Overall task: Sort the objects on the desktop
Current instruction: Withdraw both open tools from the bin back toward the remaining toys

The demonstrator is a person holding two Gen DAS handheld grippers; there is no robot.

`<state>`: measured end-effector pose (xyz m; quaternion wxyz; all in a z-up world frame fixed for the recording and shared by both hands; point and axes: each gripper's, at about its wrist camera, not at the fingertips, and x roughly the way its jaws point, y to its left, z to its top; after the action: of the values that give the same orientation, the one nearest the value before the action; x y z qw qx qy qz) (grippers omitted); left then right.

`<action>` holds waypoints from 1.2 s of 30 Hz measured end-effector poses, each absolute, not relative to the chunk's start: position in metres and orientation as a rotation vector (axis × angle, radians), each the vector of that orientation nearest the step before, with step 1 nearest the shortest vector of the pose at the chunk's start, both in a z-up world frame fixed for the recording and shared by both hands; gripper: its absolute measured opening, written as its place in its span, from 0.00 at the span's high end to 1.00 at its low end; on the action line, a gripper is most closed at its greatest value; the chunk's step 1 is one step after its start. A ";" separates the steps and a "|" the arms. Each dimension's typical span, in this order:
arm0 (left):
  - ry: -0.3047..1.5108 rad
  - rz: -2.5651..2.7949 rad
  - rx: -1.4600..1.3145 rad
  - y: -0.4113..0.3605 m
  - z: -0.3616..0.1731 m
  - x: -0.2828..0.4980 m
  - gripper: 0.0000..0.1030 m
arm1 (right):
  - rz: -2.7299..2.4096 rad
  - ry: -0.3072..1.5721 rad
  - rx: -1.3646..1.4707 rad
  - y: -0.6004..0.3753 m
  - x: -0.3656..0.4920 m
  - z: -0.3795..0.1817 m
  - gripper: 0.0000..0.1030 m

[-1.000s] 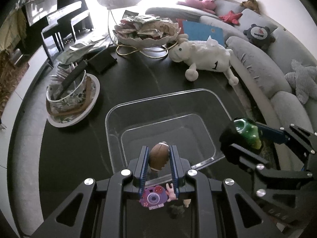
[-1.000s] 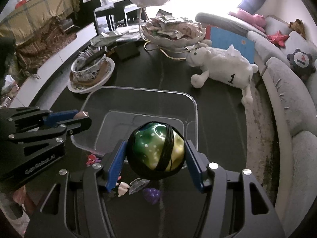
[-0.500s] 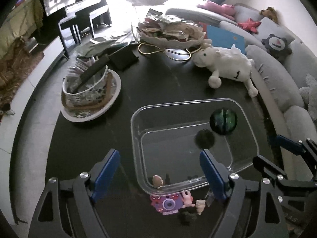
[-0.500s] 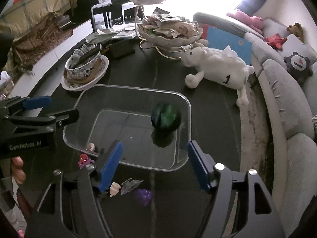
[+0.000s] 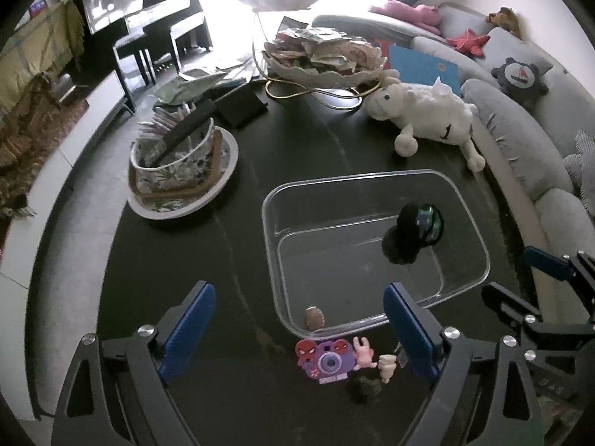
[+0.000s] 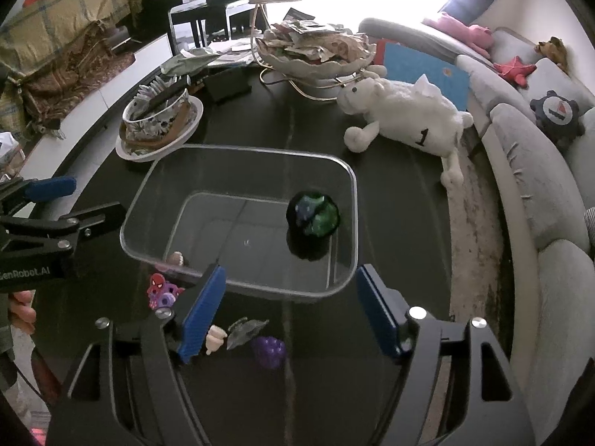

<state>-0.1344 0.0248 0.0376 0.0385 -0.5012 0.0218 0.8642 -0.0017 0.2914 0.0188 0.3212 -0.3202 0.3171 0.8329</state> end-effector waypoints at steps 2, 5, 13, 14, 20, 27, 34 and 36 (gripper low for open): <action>0.078 2.655 -1.522 0.026 0.039 -0.128 0.13 | 2.187 0.834 -0.841 0.287 0.001 0.017 0.32; 0.111 2.665 -1.514 0.028 0.040 -0.121 0.12 | 2.189 0.828 -0.841 0.277 0.006 0.016 0.32; 0.174 2.729 -1.404 0.033 0.047 -0.098 0.01 | 2.185 0.876 -0.849 0.261 0.017 0.004 0.32; 0.173 2.728 -1.405 0.033 0.047 -0.096 0.01 | 2.188 0.894 -0.846 0.261 0.019 0.003 0.31; 0.188 2.777 -1.372 0.030 0.046 -0.082 0.01 | 2.204 0.922 -0.826 0.254 0.025 -0.002 0.01; 0.150 2.753 -1.323 0.026 0.046 -0.068 0.01 | 2.209 0.923 -0.802 0.246 0.030 -0.003 0.01; 0.074 2.670 -1.356 0.027 0.035 -0.065 0.01 | 2.222 0.911 -0.803 0.238 0.030 -0.006 0.01; 0.073 2.671 -1.364 0.026 0.031 -0.065 0.01 | 2.225 0.912 -0.799 0.237 0.030 -0.008 0.01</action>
<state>-0.0652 0.0259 0.0315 0.0705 -0.4535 0.0244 0.8881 0.0303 0.2365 -0.0075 0.2990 -0.3009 0.3435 0.8379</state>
